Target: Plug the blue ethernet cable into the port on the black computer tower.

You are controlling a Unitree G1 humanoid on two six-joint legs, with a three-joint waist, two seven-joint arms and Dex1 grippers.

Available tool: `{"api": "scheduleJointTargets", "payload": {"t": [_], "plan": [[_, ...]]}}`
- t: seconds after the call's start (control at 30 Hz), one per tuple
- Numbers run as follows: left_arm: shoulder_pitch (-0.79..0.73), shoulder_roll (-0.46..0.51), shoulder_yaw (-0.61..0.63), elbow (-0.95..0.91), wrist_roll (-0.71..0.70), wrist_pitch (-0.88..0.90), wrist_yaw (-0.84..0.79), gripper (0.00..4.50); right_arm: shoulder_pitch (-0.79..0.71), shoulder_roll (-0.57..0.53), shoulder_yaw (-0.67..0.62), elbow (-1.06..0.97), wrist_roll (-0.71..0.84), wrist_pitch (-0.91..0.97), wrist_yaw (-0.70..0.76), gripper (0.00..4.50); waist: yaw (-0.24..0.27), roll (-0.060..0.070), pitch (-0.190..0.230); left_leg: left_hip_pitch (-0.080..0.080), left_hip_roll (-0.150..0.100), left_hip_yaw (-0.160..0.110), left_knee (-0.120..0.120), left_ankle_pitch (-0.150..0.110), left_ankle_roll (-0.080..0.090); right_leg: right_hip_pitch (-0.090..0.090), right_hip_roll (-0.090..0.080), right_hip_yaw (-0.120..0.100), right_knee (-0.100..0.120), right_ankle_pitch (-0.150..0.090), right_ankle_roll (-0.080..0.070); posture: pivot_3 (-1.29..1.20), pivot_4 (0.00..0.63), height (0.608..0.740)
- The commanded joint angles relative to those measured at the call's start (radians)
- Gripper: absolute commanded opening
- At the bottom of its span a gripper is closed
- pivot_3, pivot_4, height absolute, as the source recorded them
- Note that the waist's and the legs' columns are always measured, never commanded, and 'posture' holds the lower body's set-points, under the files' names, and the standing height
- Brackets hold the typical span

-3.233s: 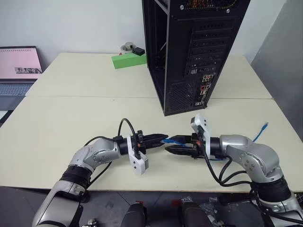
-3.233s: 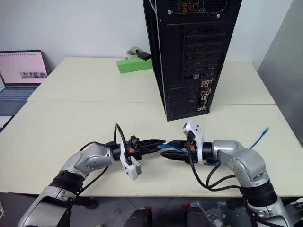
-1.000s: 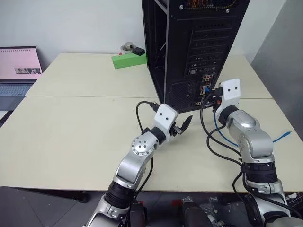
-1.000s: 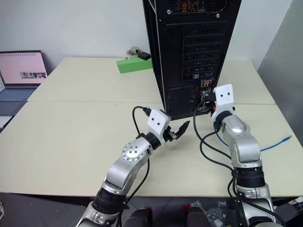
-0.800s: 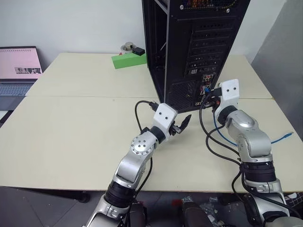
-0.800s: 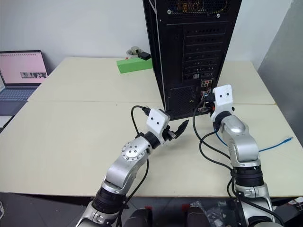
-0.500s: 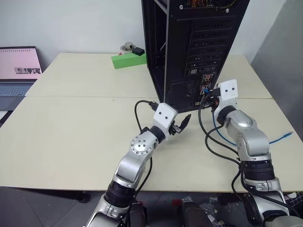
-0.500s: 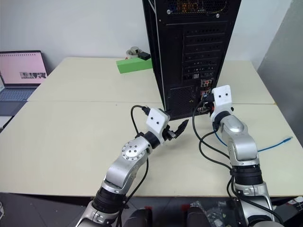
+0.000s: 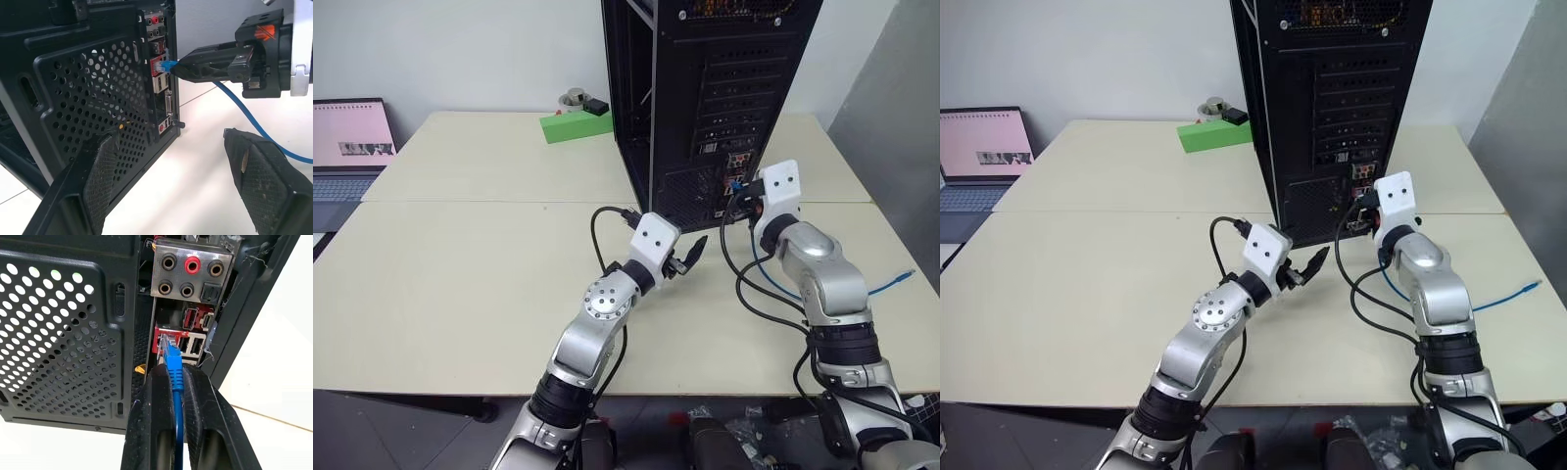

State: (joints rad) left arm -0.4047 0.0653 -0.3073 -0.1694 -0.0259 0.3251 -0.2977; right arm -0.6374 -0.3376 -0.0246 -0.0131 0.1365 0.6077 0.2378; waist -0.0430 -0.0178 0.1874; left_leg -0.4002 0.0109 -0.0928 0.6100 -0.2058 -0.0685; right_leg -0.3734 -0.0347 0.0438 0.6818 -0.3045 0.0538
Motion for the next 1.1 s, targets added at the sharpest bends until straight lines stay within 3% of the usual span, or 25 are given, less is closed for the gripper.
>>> {"api": "scheduleJointTargets", "payload": {"t": [0.03, 0.37, 0.63, 0.7, 0.9, 1.1], "plan": [[-0.014, -0.014, -0.004, -0.015, 0.011, -0.026, 0.0, 3.61, -0.052, -0.009, -0.019, -0.015, -0.006, 0.015, -0.005, 0.0, 0.0, 0.0, 0.0, 0.0, 0.0, 0.0, 0.0, 0.0, 0.0, 0.0, 0.0, 0.0, 0.0, 0.0, 0.0, 0.0, 0.15, 0.74], [-0.015, -0.028, -0.002, -0.009, 0.019, -0.032, 0.006, 3.61, -0.147, 0.007, -0.047, 0.015, 0.03, 0.08, -0.008, 0.0, -0.014, 0.0, 0.0, 0.0, 0.0, 0.0, 0.0, 0.0, 0.0, 0.0, 0.0, 0.001, 0.0, 0.0, 0.0, 0.0, 0.15, 0.74], [-0.012, -0.027, 0.005, -0.013, 0.022, -0.029, 0.005, 3.61, -0.141, -0.007, -0.036, 0.035, 0.039, 0.068, 0.018, 0.0, -0.017, 0.0, 0.0, 0.0, 0.0, 0.001, 0.0, 0.0, 0.0, 0.0, 0.0, 0.001, 0.0, 0.0, 0.0, 0.0, 0.15, 0.74], [-0.012, -0.023, 0.01, -0.014, 0.021, -0.026, 0.003, 3.64, -0.12, -0.019, -0.036, 0.025, 0.045, 0.069, 0.038, 0.69, -0.016, 0.0, 0.0, 0.0, 0.0, 0.001, 0.0, 0.0, 0.0, 0.0, 0.0, 0.001, 0.0, 0.0, 0.0, 0.0, 0.15, 0.74], [-0.017, -0.009, 0.025, -0.031, 0.006, -0.001, -0.017, 3.64, -0.056, -0.073, -0.028, -0.036, 0.057, 0.089, 0.102, 1.9, -0.005, 0.0, 0.0, -0.001, 0.0, 0.0, 0.0, 0.0, 0.0, 0.0, 0.0, 0.0, -0.001, 0.0, 0.0, 0.0, 0.15, 0.74], [-0.042, 0.086, 0.072, -0.078, -0.022, 0.088, -0.093, 3.64, 0.036, -0.175, -0.062, -0.15, 0.115, 0.125, 0.216, 3.07, 0.001, 0.0, 0.0, -0.001, -0.001, 0.001, 0.0, 0.0, 0.0, -0.001, 0.0, 0.0, -0.001, 0.0, 0.0, 0.0, 0.15, 0.74]]}}
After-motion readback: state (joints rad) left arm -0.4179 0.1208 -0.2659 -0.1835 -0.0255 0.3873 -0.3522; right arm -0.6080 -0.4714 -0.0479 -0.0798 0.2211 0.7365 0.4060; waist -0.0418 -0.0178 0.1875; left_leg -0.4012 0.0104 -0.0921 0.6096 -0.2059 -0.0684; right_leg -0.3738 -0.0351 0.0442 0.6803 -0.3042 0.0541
